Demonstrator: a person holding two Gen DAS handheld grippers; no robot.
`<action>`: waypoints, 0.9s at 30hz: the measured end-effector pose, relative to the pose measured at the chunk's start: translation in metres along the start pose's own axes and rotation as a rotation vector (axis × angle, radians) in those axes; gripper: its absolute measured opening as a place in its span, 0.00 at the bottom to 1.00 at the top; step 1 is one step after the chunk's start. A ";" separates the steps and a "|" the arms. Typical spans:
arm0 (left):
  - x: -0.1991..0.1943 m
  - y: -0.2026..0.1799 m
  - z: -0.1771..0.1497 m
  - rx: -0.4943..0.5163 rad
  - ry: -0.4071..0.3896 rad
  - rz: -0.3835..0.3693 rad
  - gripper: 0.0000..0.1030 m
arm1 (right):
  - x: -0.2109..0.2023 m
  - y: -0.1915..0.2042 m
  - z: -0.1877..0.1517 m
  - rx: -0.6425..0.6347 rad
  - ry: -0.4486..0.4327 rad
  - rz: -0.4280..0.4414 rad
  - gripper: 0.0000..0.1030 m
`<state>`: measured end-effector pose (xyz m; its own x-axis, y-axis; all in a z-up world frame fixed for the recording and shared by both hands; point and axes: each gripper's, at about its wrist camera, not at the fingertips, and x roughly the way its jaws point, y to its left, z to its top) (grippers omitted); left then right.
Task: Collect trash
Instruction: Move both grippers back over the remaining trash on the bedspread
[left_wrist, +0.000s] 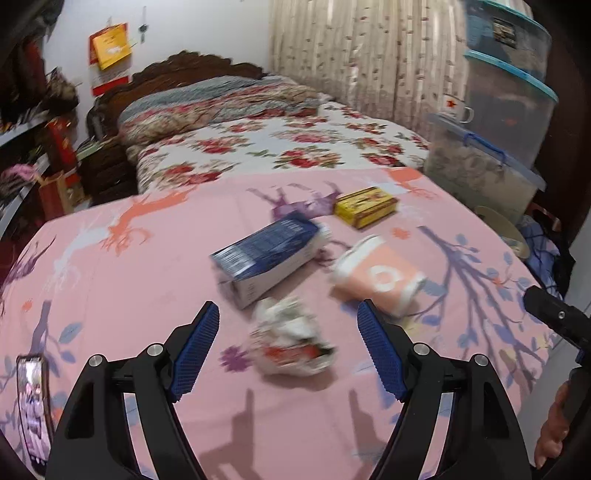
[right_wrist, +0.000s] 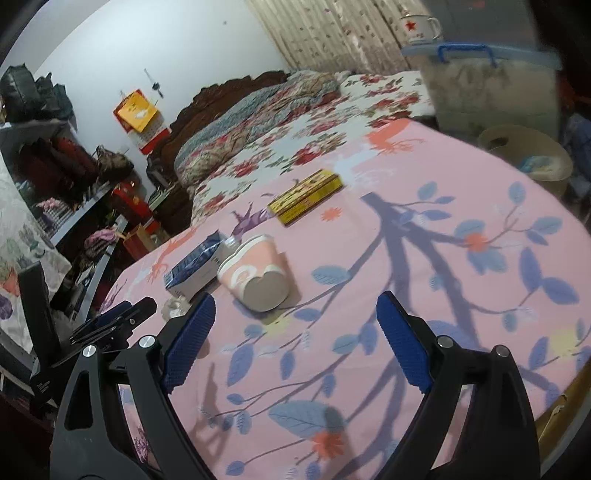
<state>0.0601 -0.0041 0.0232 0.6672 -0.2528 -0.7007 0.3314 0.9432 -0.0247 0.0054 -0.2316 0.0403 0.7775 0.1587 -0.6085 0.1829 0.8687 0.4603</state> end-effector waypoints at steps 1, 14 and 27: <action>0.001 0.008 -0.003 -0.015 0.008 0.012 0.71 | 0.003 0.003 -0.001 -0.008 0.008 0.002 0.86; 0.031 0.070 -0.037 -0.174 0.131 0.113 0.71 | 0.039 0.021 -0.023 -0.070 0.140 0.004 0.90; 0.043 0.084 -0.047 -0.223 0.166 0.123 0.91 | 0.074 0.032 -0.049 -0.154 0.299 0.025 0.97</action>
<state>0.0851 0.0743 -0.0425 0.5688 -0.1119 -0.8148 0.0875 0.9933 -0.0753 0.0390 -0.1691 -0.0219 0.5655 0.2919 -0.7713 0.0554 0.9197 0.3887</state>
